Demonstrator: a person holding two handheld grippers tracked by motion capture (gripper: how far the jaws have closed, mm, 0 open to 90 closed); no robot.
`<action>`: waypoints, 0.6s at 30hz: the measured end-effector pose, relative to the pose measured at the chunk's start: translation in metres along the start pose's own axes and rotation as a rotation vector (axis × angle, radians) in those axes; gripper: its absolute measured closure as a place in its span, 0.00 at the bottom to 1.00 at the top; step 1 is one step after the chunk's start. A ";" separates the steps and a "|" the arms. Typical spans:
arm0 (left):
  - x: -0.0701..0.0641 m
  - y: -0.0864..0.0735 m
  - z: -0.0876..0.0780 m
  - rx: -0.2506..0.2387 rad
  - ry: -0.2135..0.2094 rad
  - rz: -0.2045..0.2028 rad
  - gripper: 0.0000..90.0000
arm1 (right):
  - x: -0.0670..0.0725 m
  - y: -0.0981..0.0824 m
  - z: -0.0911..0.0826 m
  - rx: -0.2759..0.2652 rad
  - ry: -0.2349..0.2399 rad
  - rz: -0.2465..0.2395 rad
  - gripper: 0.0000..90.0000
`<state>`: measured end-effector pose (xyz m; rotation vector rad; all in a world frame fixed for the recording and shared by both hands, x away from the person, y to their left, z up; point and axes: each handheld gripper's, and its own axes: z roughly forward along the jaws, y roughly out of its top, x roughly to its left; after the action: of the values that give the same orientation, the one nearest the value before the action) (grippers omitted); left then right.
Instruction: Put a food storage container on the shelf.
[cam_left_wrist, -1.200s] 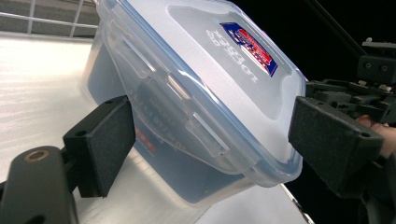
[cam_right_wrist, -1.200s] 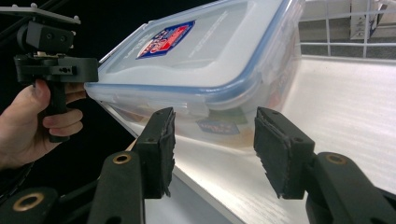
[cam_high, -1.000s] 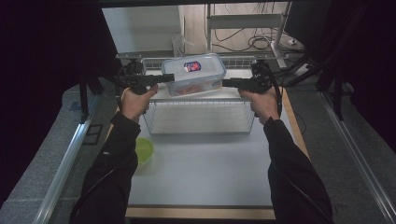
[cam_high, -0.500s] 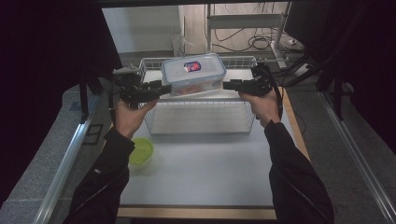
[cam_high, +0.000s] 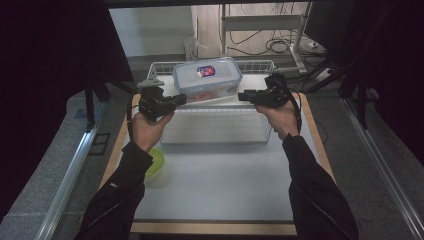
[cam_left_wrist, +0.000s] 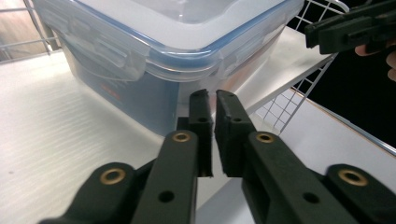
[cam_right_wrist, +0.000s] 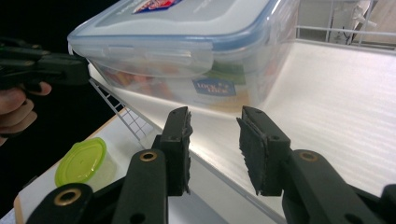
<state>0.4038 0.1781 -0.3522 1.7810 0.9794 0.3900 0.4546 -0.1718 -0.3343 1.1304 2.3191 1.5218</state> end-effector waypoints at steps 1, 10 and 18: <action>0.001 0.001 0.001 0.008 0.011 0.007 0.95 | -0.001 -0.001 0.000 0.000 0.000 0.000 0.69; 0.015 0.010 0.012 0.031 0.048 -0.029 0.95 | -0.004 -0.006 0.001 0.002 0.006 0.006 0.68; 0.011 0.013 0.012 0.033 0.024 -0.011 0.92 | 0.001 -0.007 0.001 0.001 0.008 -0.022 0.66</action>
<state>0.4239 0.1772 -0.3481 1.8039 1.0173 0.3913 0.4511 -0.1716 -0.3406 1.0977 2.3296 1.5203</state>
